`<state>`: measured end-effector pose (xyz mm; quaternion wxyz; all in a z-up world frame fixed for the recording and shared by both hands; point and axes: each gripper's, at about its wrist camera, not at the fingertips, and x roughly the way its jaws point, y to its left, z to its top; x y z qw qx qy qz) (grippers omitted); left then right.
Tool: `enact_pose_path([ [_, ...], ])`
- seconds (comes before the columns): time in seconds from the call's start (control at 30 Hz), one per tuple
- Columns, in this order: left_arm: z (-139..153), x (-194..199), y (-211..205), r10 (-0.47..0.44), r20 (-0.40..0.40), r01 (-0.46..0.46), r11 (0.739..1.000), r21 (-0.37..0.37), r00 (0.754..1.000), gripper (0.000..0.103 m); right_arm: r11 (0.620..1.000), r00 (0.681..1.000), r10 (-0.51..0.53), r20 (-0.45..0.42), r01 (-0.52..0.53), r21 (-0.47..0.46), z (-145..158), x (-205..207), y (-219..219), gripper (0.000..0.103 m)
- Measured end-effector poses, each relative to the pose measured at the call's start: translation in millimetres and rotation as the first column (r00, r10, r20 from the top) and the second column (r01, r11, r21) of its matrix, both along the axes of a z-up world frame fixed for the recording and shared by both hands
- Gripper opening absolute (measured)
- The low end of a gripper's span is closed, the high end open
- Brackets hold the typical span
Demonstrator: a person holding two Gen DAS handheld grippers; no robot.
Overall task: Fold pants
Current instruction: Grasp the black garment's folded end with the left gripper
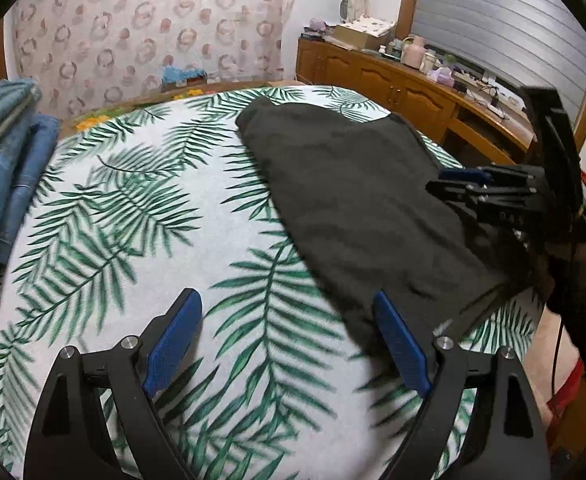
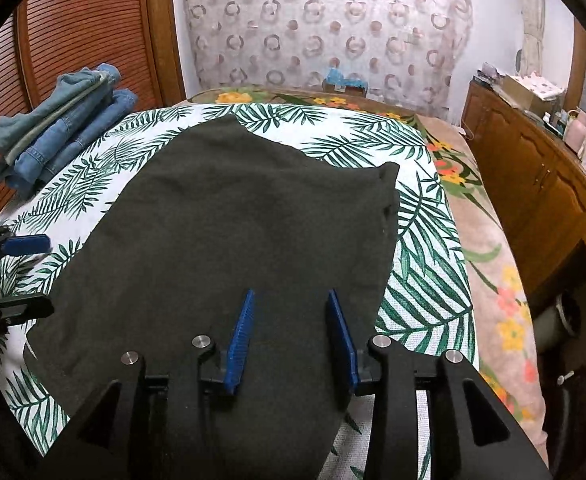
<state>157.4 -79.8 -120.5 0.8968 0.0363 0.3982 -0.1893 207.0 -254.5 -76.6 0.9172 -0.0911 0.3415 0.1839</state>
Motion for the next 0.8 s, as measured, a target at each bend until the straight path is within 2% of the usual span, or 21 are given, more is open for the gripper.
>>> enact_pose_path([
  [0.2, 5.2, -32.2, -2.4, -0.038, 0.07, 0.034, 0.998, 0.059, 0.997, 0.088, 1.0, 1.0, -0.003, 0.004, 0.004, -0.006, 1.7, -2.5, 1.1, 0.04],
  [0.27, 6.2, -37.0, -5.8, -0.059, 0.079, 0.054, 0.997, 0.062, 0.995, 0.082, 1.0, 1.0, -0.004, 0.004, 0.004, -0.007, 1.7, -2.4, 0.8, 0.04],
  [0.33, 6.3, -37.7, -8.2, -0.066, 0.066, 0.062, 0.996, 0.061, 0.996, 0.067, 1.0, 1.0, -0.004, 0.004, 0.004, -0.004, 1.7, -2.4, 0.5, 0.04],
  [0.4, 8.9, -39.9, -12.1, -0.083, 0.068, 0.08, 0.996, 0.044, 0.994, 0.061, 1.0, 1.0, -0.006, 0.004, 0.006, -0.001, 1.8, -2.5, -0.3, 0.04],
  [0.53, 9.0, -41.3, -23.0, -0.111, 0.074, 0.108, 0.993, 0.054, 0.991, 0.043, 1.0, 1.0, -0.006, 0.006, 0.006, -0.006, 1.8, -2.6, -0.4, 0.04],
  [0.6, 6.7, -42.1, -27.4, -0.135, 0.06, 0.132, 0.99, 0.052, 0.989, 0.037, 1.0, 1.0, -0.006, 0.005, 0.006, -0.005, 1.7, -2.6, -0.1, 0.04],
  [0.8, 3.4, -43.6, -42.0, -0.187, 0.04, 0.183, 0.98, 0.081, 0.982, 0.035, 1.0, 1.0, -0.006, 0.005, 0.006, -0.005, 1.6, -2.5, -0.4, 0.04],
])
